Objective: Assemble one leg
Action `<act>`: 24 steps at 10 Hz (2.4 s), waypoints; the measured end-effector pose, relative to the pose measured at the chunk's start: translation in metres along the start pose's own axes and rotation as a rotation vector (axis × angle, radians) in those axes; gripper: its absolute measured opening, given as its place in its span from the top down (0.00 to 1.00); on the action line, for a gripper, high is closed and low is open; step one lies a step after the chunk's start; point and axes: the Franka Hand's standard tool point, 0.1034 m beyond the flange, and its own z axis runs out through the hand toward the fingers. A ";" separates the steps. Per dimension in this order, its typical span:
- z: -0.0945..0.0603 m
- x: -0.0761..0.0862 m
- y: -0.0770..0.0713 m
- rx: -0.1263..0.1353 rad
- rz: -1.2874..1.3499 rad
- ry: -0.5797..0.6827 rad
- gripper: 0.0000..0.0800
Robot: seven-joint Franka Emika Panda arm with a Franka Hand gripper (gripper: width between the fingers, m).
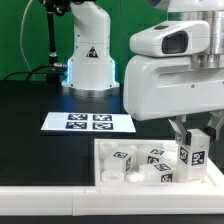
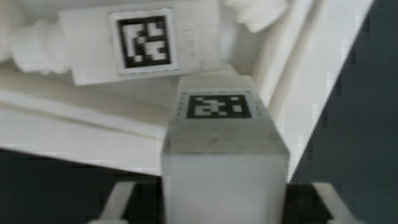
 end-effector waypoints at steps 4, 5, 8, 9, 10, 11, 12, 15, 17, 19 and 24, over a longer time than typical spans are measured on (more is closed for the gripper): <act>0.000 0.001 -0.002 -0.005 0.429 0.005 0.65; 0.000 0.000 -0.001 -0.003 0.553 0.001 0.65; 0.000 -0.002 -0.003 0.017 0.999 -0.016 0.65; 0.001 -0.004 -0.003 0.022 1.132 -0.018 0.64; 0.000 -0.004 -0.006 0.015 1.209 -0.028 0.64; 0.002 -0.005 -0.007 0.008 1.299 -0.029 0.64; 0.002 -0.006 -0.008 0.006 1.313 -0.026 0.64; 0.003 -0.007 -0.005 -0.002 1.098 -0.045 0.55; 0.009 -0.005 -0.009 0.004 0.772 -0.045 0.31; 0.010 -0.006 -0.010 0.003 0.625 -0.045 0.19; 0.010 -0.004 -0.009 -0.019 0.097 -0.040 0.19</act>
Offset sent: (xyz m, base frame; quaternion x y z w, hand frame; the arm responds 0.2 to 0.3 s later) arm -0.0025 -0.0022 -0.0025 -0.0371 0.0112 0.3633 0.9309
